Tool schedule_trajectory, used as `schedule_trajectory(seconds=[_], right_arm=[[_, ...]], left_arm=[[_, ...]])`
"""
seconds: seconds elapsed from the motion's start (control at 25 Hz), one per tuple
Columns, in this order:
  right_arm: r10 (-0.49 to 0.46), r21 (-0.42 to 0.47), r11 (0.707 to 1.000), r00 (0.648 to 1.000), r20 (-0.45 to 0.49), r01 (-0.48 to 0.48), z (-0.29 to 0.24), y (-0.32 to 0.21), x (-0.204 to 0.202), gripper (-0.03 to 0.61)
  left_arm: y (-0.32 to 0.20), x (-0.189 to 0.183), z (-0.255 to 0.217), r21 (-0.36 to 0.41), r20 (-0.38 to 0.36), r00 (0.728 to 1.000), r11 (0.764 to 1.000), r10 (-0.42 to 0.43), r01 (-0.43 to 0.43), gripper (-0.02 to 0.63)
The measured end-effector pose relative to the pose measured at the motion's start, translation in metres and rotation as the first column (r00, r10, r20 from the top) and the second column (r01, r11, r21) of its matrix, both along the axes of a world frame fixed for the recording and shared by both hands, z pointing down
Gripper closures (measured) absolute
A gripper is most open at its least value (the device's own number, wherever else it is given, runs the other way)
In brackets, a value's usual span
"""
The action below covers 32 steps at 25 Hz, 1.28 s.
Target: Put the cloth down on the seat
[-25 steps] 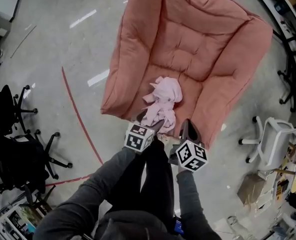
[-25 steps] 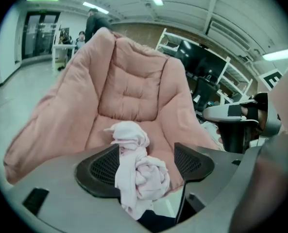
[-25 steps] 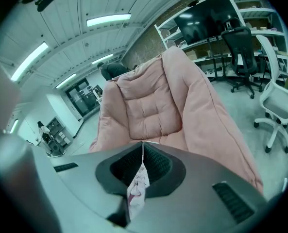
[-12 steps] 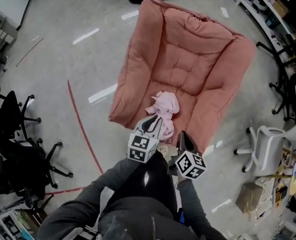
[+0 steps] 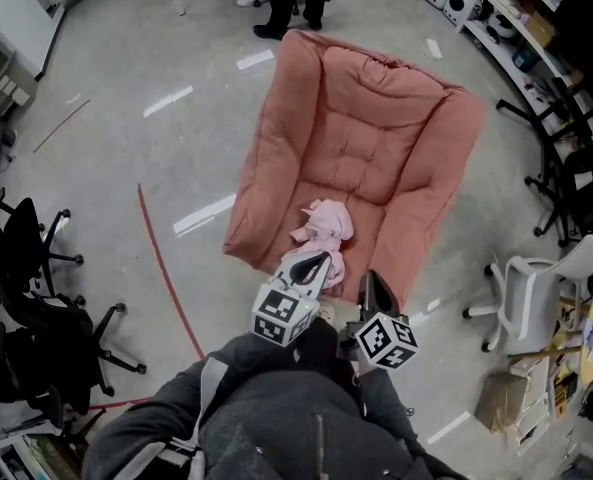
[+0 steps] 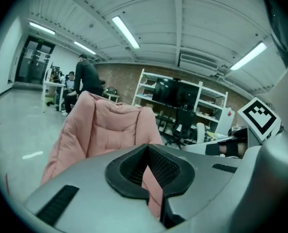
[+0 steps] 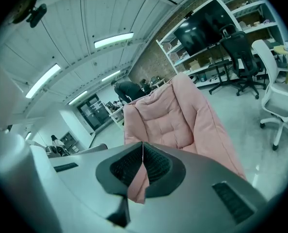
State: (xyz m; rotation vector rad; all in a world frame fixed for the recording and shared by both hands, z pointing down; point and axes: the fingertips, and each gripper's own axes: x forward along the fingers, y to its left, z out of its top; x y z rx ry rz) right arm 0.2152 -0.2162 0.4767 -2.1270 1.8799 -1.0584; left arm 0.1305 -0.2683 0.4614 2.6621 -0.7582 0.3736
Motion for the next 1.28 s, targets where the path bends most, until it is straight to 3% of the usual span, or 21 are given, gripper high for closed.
schedule_trajectory(seconds=[0.24, 0.48, 0.64, 1.28], right_arm=[[-0.04, 0.023, 0.999, 0.999, -0.034, 0.041, -0.021, 0.003, -0.016, 0.568], [-0.056, 0.111, 0.991, 0.987, -0.153, 0.073, -0.054, -0.012, -0.013, 0.569], [-0.054, 0.14, 0.987, 0.982, -0.183, 0.08, -0.061, -0.015, -0.015, 0.569], [-0.13, 0.116, 0.981, 0.967, -0.217, 0.157, -0.056, -0.025, -0.036, 0.569]], left_arm=[[0.016, 0.006, -0.034, 0.067, -0.035, 0.996, 0.995, 0.077, -0.074, 0.604], [0.006, -0.001, -0.056, 0.177, -0.028, 0.998, 0.983, 0.057, -0.051, 0.604], [-0.001, -0.006, -0.064, 0.24, -0.01, 0.999, 0.97, 0.049, -0.045, 0.604], [0.001, -0.023, -0.045, 0.206, 0.064, 0.998, 0.978, 0.028, -0.041, 0.604]])
